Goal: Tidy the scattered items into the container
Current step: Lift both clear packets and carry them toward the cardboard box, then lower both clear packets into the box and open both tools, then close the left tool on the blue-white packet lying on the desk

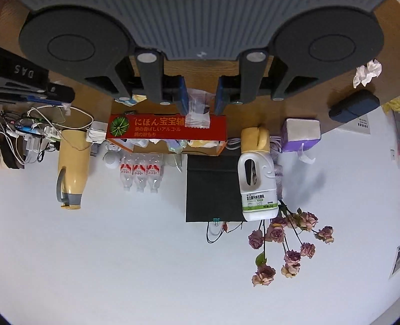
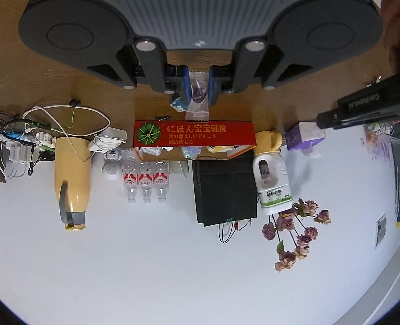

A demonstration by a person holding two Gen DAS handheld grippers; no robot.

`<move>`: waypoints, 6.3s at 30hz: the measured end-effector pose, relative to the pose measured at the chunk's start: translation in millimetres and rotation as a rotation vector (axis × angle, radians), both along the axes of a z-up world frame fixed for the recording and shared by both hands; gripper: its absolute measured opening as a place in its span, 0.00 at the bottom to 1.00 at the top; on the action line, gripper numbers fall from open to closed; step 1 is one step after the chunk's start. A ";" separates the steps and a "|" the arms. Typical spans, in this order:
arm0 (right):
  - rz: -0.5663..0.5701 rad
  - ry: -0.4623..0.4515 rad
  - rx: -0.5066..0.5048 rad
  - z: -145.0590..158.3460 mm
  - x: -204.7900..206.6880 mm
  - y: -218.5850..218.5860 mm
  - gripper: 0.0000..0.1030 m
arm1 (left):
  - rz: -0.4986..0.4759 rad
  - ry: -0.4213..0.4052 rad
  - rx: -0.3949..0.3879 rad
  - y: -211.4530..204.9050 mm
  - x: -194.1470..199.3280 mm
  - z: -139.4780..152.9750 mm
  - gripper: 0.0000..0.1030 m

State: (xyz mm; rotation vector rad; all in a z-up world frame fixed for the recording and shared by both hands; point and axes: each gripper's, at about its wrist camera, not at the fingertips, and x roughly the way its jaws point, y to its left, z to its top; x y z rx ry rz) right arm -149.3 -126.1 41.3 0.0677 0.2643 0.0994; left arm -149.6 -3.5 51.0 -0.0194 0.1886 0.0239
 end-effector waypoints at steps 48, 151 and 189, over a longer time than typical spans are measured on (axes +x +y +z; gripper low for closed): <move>0.260 0.436 0.035 52.6 293.6 -47.1 0.13 | -0.749 0.578 0.198 76.5 194.6 -33.1 0.54; -0.009 0.253 0.054 4.6 88.1 -38.7 0.84 | -0.101 0.250 0.036 22.1 106.1 -11.5 1.00; 0.003 0.392 -0.006 -20.3 286.9 -55.7 0.51 | -0.168 0.360 -0.178 11.3 242.6 -18.0 0.19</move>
